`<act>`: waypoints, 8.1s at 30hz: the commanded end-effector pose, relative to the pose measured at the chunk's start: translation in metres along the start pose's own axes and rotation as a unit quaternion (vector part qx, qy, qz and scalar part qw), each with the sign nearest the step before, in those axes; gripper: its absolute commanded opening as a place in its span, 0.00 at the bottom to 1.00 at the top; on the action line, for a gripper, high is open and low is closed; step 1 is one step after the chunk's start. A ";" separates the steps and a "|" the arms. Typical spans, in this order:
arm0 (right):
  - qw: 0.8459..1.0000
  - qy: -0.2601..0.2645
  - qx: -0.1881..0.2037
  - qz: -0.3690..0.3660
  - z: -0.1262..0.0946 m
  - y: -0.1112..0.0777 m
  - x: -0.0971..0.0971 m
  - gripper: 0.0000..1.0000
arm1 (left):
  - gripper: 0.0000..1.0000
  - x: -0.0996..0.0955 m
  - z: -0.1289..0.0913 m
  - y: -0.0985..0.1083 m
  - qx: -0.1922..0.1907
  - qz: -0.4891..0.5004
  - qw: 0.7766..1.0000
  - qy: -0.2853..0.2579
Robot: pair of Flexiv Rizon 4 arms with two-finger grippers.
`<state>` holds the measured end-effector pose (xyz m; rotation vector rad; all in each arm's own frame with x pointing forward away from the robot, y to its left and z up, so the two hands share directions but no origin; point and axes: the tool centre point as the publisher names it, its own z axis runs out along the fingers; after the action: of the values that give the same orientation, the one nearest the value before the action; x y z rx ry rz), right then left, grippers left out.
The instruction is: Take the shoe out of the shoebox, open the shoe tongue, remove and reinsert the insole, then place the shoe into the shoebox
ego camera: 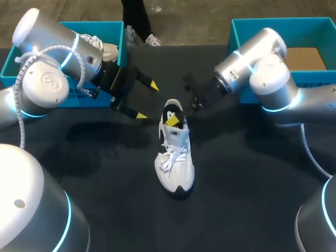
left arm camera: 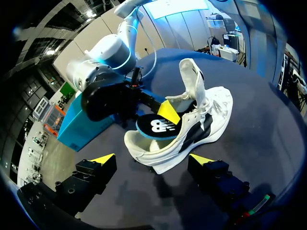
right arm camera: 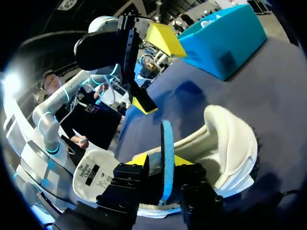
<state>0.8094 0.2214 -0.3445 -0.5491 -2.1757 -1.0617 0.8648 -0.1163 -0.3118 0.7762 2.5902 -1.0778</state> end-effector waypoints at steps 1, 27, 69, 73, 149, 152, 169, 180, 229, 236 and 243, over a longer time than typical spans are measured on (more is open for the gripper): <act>1.000 -0.017 -0.001 -0.005 -0.006 0.004 0.011 0.33 | 1.00 0.000 0.000 0.000 -0.001 0.000 1.000 0.000; 0.997 -0.052 0.003 -0.059 -0.025 0.044 -0.013 0.00 | 1.00 0.000 0.000 0.000 -0.001 0.000 1.000 0.000; 0.990 -0.112 -0.007 -0.083 -0.062 0.078 0.004 0.44 | 1.00 0.000 0.000 0.000 -0.001 0.000 1.000 0.000; 0.987 -0.146 -0.025 -0.055 -0.072 0.078 0.007 0.08 | 1.00 0.000 0.000 0.000 -0.001 0.000 1.000 0.000; 0.785 -0.516 0.016 0.342 -0.014 0.020 0.028 0.00 | 1.00 -0.023 -0.139 0.075 -0.111 -0.018 0.993 -0.034; 0.784 -0.514 0.016 0.347 -0.014 0.013 0.027 0.00 | 1.00 -0.027 -0.142 0.077 -0.115 -0.025 0.992 -0.047; 0.785 -0.487 0.047 0.379 0.001 -0.017 0.004 0.00 | 1.00 -0.027 -0.142 0.077 -0.115 -0.025 0.992 -0.047; 0.773 -0.488 0.070 0.399 0.017 -0.028 -0.021 0.00 | 1.00 -0.027 -0.142 0.077 -0.115 -0.025 0.992 -0.047; 0.746 -0.577 0.017 0.331 -0.018 0.015 -0.026 0.00 | 1.00 -0.027 -0.142 0.077 -0.115 -0.025 0.992 -0.047; 0.746 -0.585 -0.009 0.319 -0.012 0.018 -0.047 0.00 | 1.00 -0.027 -0.142 0.077 -0.115 -0.025 0.992 -0.047; 0.747 -0.581 -0.032 0.321 0.000 0.012 -0.069 0.00 | 1.00 -0.027 -0.142 0.077 -0.115 -0.025 0.992 -0.047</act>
<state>0.8614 0.2195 -0.3730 -2.2733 -2.4802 -0.3440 0.9289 0.0197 -0.2471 0.5951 2.6024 -0.7948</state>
